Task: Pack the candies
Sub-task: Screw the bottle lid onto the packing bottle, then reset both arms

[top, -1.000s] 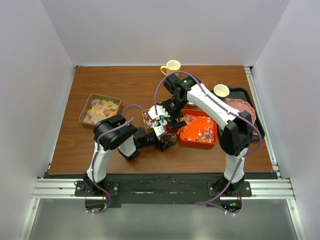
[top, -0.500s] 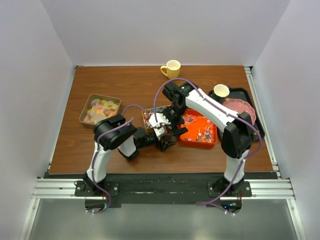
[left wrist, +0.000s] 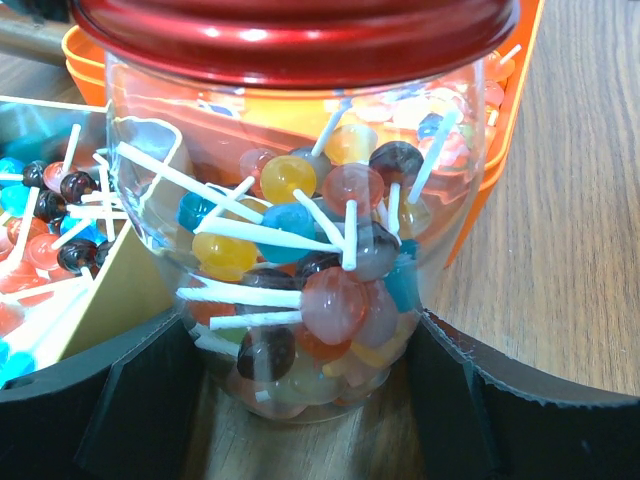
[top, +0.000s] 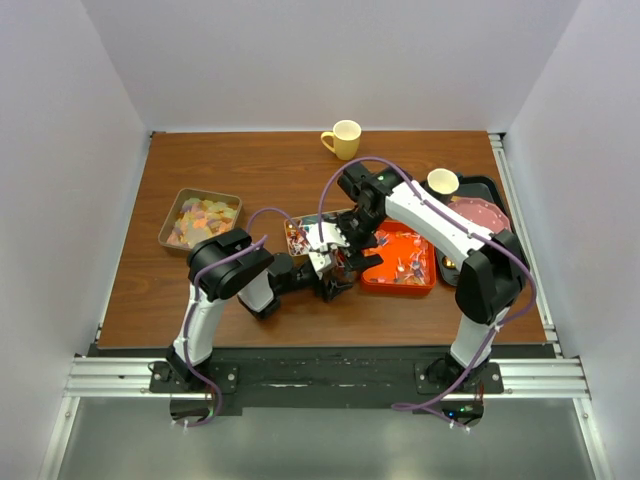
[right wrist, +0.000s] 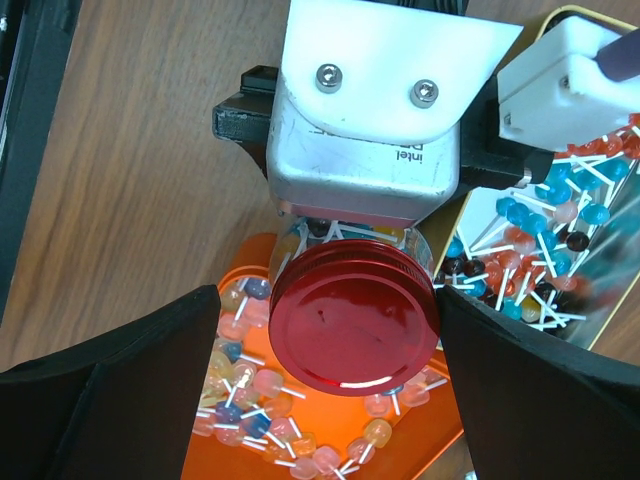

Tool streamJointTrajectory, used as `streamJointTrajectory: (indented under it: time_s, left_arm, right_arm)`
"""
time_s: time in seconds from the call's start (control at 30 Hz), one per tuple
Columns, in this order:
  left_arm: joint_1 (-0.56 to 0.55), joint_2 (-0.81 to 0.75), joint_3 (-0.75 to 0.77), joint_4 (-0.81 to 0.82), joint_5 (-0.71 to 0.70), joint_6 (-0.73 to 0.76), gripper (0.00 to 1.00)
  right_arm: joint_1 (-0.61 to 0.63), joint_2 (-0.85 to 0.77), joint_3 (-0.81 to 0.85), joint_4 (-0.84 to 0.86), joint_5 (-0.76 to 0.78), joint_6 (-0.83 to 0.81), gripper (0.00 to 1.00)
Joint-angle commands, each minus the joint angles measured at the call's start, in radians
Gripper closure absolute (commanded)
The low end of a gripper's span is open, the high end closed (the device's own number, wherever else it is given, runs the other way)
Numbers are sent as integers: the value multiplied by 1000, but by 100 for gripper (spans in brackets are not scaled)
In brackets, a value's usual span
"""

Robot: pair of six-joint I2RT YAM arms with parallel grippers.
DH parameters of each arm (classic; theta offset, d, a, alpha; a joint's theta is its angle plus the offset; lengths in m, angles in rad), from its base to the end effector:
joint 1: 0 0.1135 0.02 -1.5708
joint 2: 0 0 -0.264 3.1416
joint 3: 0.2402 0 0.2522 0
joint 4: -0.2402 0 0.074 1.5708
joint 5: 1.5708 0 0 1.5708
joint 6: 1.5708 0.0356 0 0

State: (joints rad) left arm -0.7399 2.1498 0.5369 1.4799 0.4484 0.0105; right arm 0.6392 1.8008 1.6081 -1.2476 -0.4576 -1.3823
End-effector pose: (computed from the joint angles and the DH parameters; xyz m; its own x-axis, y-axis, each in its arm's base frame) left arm 0.2254 -0.2266 0.0731 -0.0882 0.0933 -0.9917 0.9259 0.3748 -0.0471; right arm 0.2682 0.2190 0.2775 0.4219 -0.7844 -0.4547 -0.8906 -0.4525 -0.0457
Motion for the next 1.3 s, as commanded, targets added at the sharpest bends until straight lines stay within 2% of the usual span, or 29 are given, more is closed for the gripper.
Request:
streamJointTrajectory:
  time_s: [0.0, 0.3, 0.43, 0.47, 0.63, 0.83, 0.97, 1.03, 1.07, 1.1, 1.17, 1.2, 1.23, 1.27]
  left_arm:
    - [22, 55, -22, -176, -63, -24, 100]
    - [22, 56, -23, -179, -42, -21, 100]
    - [22, 55, -20, -185, -42, -18, 100]
    - [20, 53, -20, -185, -42, -18, 100]
    - [22, 56, -20, -188, -45, -17, 100]
    - [20, 58, -17, -193, -34, -18, 100]
    - [22, 53, -8, -220, -19, -27, 100]
    - [22, 12, -14, -271, -16, -44, 65]
    - [23, -13, -29, -279, -13, -61, 5]
    - [25, -75, -47, -286, -8, -69, 0]
    - [34, -160, -113, -300, 15, -89, 0]
    - [46, -250, -127, -356, 63, -90, 0]
    - [51, -301, -156, -390, 79, -87, 0]
    - [57, -348, -173, -424, 93, -80, 0]
  right_arm:
    - [-9, -49, -28, -314, 25, 84, 9]
    - [-9, -63, -63, -154, 60, 169, 16]
    - [-12, -49, -65, -144, 48, 201, 28]
    - [-15, -44, -65, -139, 42, 212, 36]
    - [-15, -49, -108, -47, 16, 368, 49]
    - [-13, -46, -165, 36, 24, 574, 56]
    - [-10, -49, -178, 43, -6, 618, 56]
    - [-10, -52, -182, 43, 16, 602, 55]
    - [-12, -50, -178, 42, 22, 597, 53]
    - [-12, -50, -175, 39, 20, 586, 53]
    - [-10, -41, -157, 31, 11, 577, 48]
    - [-12, -38, -149, 30, 5, 574, 44]
    - [-10, -34, -128, 21, -13, 568, 30]
    - [-10, -31, -117, 19, -19, 562, 8]
